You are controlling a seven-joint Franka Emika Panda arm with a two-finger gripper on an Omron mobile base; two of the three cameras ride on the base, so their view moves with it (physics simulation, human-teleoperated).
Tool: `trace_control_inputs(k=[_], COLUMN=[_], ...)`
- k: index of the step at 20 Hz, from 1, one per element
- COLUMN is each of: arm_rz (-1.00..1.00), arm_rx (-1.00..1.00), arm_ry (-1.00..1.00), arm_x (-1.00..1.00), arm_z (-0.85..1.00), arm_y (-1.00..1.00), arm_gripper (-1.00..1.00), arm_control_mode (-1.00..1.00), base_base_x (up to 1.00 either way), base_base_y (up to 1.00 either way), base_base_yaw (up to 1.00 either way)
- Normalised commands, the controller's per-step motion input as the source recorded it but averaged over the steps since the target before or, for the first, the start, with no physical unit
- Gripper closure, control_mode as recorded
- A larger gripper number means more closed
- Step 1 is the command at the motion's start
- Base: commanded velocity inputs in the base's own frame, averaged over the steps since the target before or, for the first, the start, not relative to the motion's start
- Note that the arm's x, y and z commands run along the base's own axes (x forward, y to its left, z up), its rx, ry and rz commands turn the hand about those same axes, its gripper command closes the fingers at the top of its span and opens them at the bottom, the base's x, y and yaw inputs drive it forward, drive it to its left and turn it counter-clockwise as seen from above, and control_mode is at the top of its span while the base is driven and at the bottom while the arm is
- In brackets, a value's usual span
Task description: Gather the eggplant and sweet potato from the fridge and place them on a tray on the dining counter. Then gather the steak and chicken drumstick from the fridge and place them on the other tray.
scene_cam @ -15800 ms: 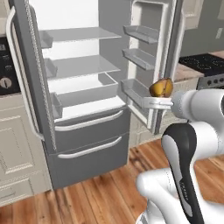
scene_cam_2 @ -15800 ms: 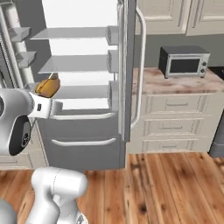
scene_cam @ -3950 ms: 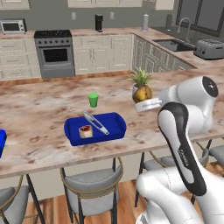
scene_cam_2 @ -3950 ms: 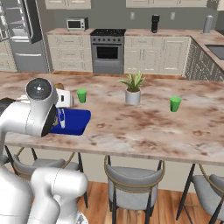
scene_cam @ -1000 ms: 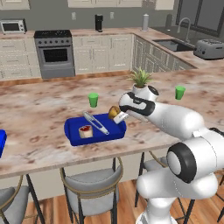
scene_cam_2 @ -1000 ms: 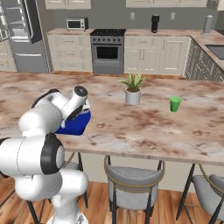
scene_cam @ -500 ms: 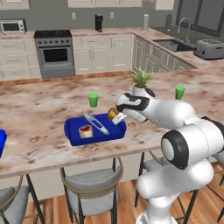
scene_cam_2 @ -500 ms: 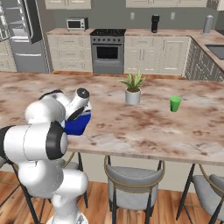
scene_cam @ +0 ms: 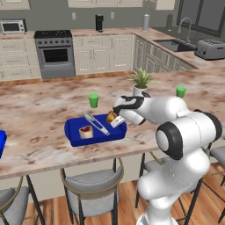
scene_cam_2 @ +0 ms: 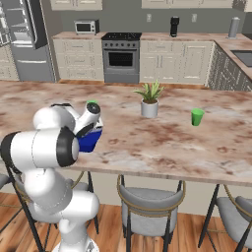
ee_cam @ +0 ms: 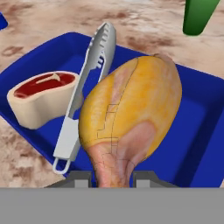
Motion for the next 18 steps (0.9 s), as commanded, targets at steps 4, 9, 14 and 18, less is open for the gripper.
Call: trace_control_inputs(k=[4, 9, 14, 18], arm_rz=[0.00, 0.00, 0.00, 0.00], arm_rx=[-0.01, 0.00, 0.00, 0.00], arm_ry=[0.00, 0.00, 0.00, 0.01], arm_x=[0.15, 0.12, 0.15, 0.25], arm_z=[-0.21, -0.17, -0.17, -0.15], arm_y=[0.09, 0.01, 0.00, 0.00], arm_gripper=[1.00, 1.00, 1.00, 1.00], arm_control_mode=[-1.00, -1.00, -1.00, -1.00], base_base_x=[0.00, 0.00, 0.00, 0.00], base_base_y=[0.00, 0.00, 0.00, 0.00], base_base_yaw=[0.00, 0.00, 0.00, 0.00])
